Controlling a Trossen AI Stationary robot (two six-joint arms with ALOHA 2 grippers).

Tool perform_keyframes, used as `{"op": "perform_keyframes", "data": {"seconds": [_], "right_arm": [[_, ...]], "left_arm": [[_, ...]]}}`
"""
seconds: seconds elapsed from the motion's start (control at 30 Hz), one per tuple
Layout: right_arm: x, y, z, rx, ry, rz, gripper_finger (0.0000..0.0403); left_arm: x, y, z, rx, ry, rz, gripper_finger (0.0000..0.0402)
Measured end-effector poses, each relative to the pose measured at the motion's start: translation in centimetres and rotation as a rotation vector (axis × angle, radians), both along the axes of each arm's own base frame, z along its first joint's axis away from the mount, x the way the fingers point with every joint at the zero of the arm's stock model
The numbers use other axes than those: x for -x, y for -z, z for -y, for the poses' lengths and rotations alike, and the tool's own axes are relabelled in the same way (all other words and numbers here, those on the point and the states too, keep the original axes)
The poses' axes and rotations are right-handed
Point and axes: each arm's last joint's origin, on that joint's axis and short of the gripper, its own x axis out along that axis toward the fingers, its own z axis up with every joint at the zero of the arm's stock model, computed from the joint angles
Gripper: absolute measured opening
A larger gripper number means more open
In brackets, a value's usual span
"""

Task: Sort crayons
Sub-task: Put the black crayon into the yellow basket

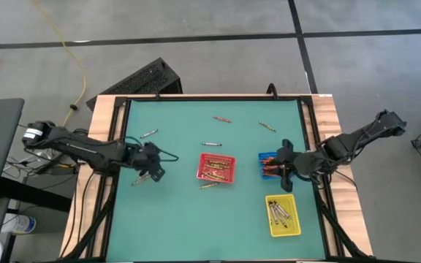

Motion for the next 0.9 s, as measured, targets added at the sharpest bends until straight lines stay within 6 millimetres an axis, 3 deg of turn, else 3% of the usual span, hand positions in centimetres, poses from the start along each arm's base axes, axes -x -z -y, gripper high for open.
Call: {"op": "perform_keyframes", "data": {"seconds": [0.27,0.7,0.9], "right_arm": [[-1.7,2.1,-1.3,0.071,-0.054,-0.129,0.0111],[-3.3,4.2,-2.2,0.092,-0.081,-0.229,0.0111],[-3.6,4.4,-2.3,0.091,-0.083,-0.225,0.0111]], "left_arm": [[-0.5,2.0,-0.1,0.073,0.054,-0.155,0.0180],[-0.3,2.6,-0.2,0.034,0.059,-0.225,0.0178],[-1.2,3.8,-0.1,0.038,0.102,-0.273,0.0129]]}}
